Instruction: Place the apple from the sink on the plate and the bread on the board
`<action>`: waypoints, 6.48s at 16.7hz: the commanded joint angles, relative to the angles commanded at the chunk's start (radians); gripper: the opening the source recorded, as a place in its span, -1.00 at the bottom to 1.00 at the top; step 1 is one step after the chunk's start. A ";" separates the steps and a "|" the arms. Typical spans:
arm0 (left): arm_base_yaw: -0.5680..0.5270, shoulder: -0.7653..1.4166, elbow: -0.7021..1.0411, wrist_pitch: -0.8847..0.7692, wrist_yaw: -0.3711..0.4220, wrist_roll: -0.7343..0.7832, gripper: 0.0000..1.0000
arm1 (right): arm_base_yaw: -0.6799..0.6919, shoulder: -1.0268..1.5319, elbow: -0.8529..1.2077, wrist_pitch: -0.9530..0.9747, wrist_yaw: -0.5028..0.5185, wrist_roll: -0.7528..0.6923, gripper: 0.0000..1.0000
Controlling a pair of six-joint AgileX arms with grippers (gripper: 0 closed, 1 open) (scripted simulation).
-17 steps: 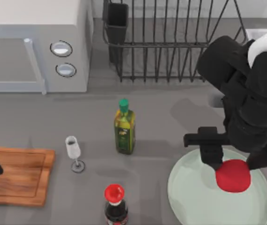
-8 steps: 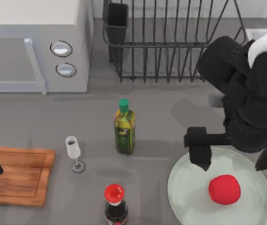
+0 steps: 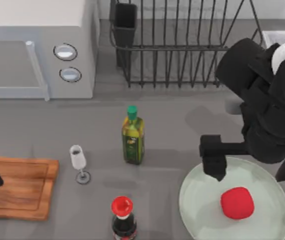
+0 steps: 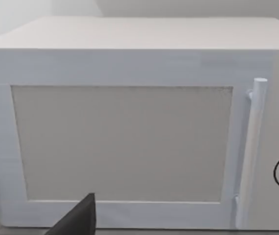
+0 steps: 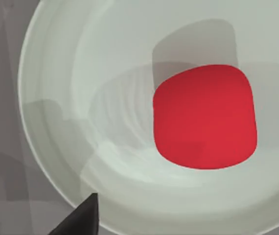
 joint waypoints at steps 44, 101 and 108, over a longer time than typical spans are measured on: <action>0.191 1.184 0.799 -0.644 0.001 0.101 1.00 | -0.641 -1.590 -1.210 1.166 0.000 -0.653 1.00; 0.296 1.902 1.092 -0.731 0.007 0.156 -1.00 | -0.641 -1.590 -1.210 1.166 0.000 -0.653 1.00; 0.228 1.729 1.187 -0.989 0.022 0.228 -1.00 | -0.641 -1.590 -1.210 1.166 0.000 -0.653 1.00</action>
